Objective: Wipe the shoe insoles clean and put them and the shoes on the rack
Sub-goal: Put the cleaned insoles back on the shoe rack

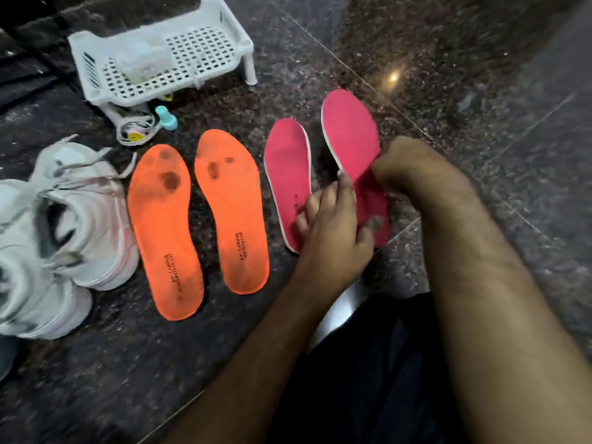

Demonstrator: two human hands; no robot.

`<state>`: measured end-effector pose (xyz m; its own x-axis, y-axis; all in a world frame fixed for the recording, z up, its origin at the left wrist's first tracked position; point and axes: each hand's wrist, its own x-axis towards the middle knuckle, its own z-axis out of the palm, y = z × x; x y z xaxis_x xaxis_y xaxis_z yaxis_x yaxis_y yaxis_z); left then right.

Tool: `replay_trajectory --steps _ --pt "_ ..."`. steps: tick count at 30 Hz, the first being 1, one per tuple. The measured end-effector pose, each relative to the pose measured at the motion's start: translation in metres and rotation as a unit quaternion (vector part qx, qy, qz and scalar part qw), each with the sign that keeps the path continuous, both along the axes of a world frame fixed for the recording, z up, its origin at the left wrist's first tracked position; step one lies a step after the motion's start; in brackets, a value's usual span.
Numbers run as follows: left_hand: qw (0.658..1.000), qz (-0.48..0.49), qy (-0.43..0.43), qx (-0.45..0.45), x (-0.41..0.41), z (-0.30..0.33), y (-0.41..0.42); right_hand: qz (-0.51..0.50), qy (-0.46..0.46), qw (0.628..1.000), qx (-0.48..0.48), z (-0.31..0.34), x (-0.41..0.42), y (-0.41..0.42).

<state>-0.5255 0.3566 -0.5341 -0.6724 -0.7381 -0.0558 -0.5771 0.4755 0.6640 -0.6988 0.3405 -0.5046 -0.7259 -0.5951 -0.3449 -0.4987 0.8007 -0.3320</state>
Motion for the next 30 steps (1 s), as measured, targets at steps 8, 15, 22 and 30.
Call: replay_trajectory --steps 8,15,22,30 --pt "0.986 -0.005 -0.136 -0.101 -0.020 -0.002 -0.009 -0.006 0.043 0.999 0.028 -0.083 -0.052 -0.013" --pt "0.984 0.046 -0.092 -0.149 -0.008 0.009 -0.018 0.013 0.051 0.989 -0.140 0.024 0.023 -0.009" --pt "0.981 0.075 -0.107 -0.147 0.036 0.038 -0.027 0.156 -0.095 0.950 -0.255 0.041 0.069 -0.018" --pt "0.975 0.088 -0.127 -0.157 0.112 0.075 -0.027 0.268 -0.141 0.909 -0.284 0.049 0.118 0.000"
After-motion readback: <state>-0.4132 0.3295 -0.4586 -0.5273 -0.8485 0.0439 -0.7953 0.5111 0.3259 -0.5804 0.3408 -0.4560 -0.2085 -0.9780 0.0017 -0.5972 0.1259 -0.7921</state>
